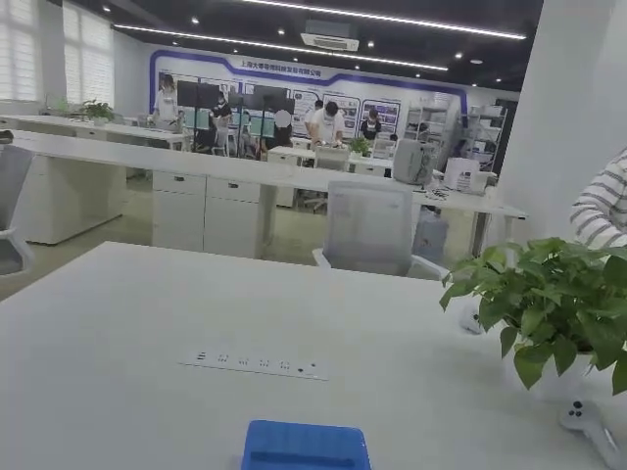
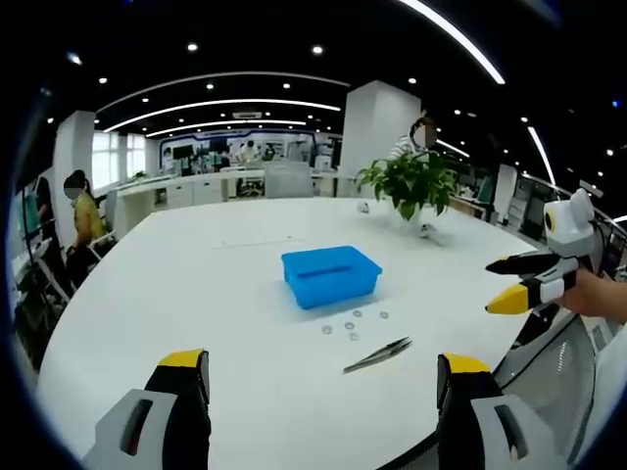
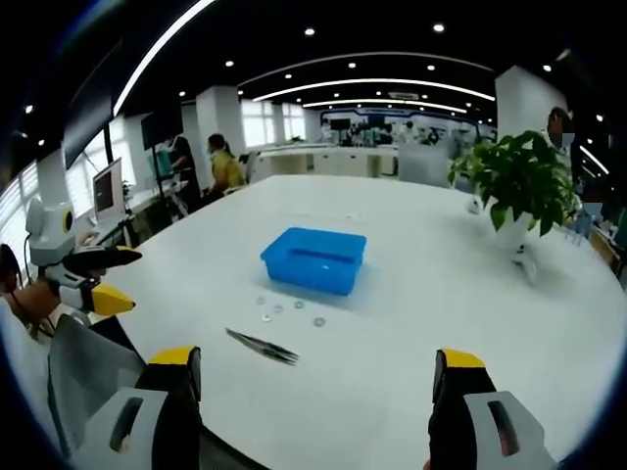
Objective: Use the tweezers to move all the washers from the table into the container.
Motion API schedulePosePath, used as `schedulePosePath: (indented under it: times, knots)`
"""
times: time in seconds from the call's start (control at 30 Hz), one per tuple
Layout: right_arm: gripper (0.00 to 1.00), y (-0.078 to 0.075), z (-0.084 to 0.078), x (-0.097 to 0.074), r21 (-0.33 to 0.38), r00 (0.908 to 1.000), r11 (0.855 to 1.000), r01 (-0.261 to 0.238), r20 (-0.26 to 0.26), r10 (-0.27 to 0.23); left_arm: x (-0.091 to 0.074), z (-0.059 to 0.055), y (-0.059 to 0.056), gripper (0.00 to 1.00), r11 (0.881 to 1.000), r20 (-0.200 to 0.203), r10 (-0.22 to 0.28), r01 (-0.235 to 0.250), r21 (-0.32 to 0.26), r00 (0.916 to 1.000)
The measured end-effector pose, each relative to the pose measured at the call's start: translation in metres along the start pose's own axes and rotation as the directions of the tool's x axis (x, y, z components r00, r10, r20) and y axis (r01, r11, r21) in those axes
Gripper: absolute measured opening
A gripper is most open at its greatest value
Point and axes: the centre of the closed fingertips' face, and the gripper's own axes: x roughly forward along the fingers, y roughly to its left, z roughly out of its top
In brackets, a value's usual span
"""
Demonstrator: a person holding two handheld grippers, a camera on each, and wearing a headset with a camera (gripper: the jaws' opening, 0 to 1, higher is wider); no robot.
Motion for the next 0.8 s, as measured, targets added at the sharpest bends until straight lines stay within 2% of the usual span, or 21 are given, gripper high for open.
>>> schedulePosePath:
  times: [0.8]
  knots:
    - [0.97, -0.0052, -0.001, 0.0034, -0.004, 0.9998, 1.0, 0.009, -0.016, -0.009, 0.0046, 0.002, 0.0022, 0.99, 1.0, 0.005, -0.01, 0.01, 0.002, 0.9999]
